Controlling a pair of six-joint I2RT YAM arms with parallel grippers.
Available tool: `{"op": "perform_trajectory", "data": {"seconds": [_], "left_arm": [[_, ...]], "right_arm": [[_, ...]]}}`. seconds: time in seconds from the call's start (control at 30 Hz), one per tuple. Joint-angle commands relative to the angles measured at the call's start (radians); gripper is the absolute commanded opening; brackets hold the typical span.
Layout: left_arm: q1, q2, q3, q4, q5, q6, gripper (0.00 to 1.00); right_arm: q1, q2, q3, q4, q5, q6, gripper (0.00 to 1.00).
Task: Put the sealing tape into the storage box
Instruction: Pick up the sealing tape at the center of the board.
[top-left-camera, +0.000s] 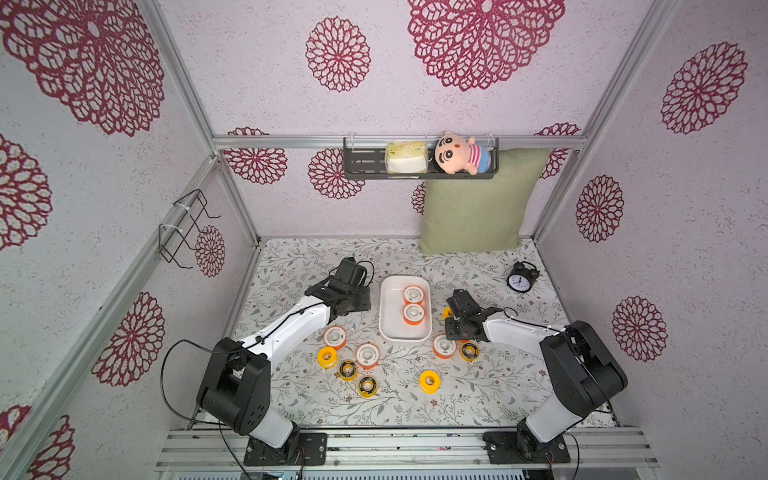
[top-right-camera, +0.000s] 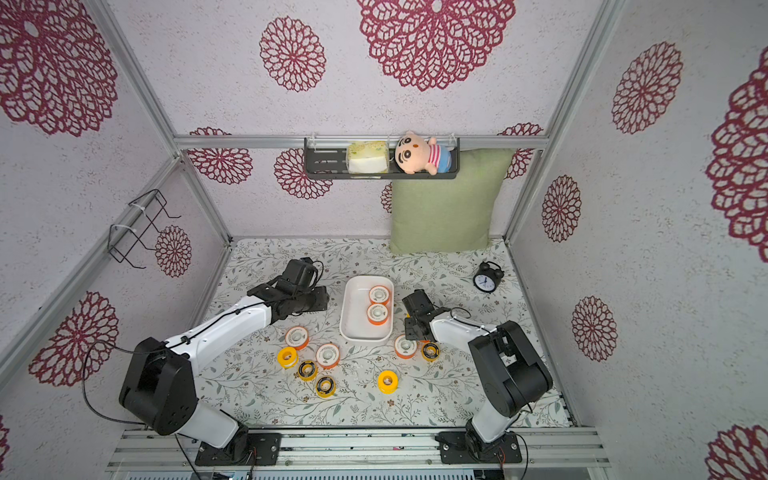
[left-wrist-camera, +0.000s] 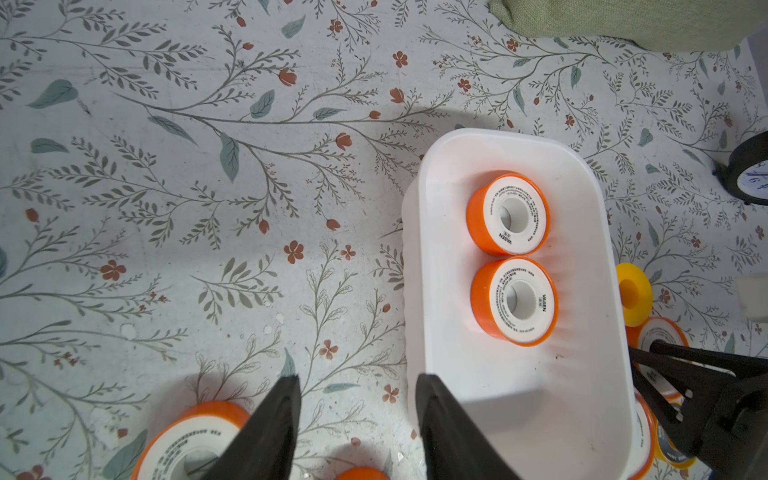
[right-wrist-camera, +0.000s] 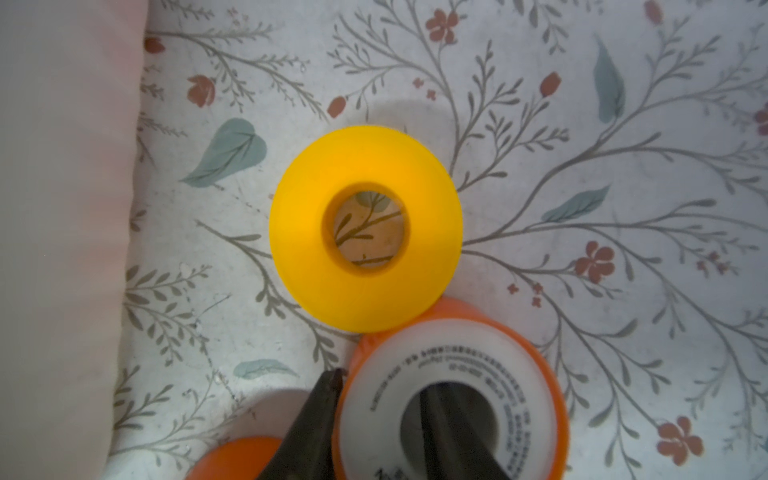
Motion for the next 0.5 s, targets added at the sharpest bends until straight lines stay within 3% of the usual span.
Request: {"op": "perform_trajectory", "data": {"seconds": [0.0, 0.27, 0.47], "left_arm": [[0.004, -0.005, -0.011, 0.009, -0.012, 0.001, 0.52], [0.004, -0.016, -0.014, 0.004, -0.040, 0.003, 0.52], [0.005, -0.020, -0.012, 0.004, -0.043, 0.005, 0.52]], "right_arm": [[0.006, -0.013, 0.009, -0.011, 0.014, 0.014, 0.31], [0.006, -0.133, 0.020, -0.011, 0.025, 0.005, 0.29], [0.006, -0.217, 0.036, 0.034, -0.041, -0.010, 0.29]]}}
